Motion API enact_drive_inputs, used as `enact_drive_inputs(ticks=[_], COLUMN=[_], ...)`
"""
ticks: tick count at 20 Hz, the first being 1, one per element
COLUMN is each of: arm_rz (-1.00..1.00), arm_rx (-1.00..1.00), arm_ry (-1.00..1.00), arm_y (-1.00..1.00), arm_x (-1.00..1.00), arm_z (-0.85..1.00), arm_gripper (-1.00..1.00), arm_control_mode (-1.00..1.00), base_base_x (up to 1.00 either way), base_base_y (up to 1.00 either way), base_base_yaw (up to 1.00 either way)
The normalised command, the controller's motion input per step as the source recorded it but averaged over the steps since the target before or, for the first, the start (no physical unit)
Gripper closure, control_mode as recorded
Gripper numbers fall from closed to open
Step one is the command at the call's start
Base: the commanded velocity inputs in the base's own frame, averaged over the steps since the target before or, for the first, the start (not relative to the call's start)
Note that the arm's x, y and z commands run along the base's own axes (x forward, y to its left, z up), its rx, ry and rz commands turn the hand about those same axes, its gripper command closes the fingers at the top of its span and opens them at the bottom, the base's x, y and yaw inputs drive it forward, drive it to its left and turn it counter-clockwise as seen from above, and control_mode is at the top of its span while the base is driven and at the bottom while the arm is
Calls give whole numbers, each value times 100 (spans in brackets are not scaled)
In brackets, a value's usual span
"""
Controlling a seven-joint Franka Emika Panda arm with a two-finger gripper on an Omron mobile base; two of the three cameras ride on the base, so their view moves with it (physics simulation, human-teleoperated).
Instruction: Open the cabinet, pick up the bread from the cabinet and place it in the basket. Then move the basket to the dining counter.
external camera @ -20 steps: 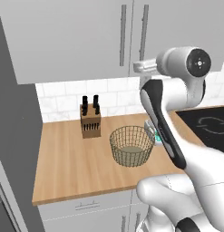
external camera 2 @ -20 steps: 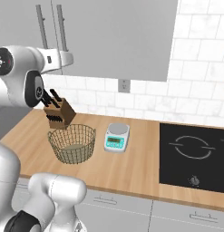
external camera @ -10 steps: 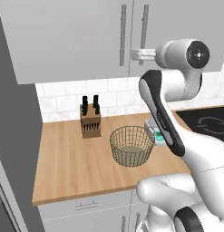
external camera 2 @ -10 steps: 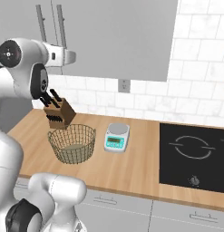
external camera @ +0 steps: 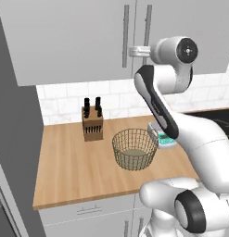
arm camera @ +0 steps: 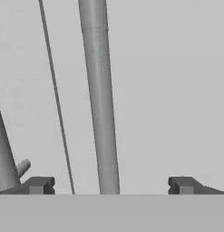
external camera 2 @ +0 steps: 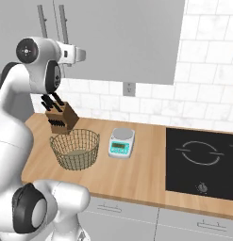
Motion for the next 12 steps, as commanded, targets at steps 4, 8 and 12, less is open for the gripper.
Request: enact_drive_inputs(ticks=[4,8,12], arm_rz=[0,0,0], arm_rx=[0,0,0], arm_ry=[0,0,0], arm_y=[0,0,0], arm_x=[63,56,58], arm_z=[-9,-13,-9], arm_gripper=[-100,-100,-100], arm_control_mode=[-100,-100,-100], base_base_x=[0,0,0], base_base_y=[0,0,0], base_base_yaw=[0,0,0])
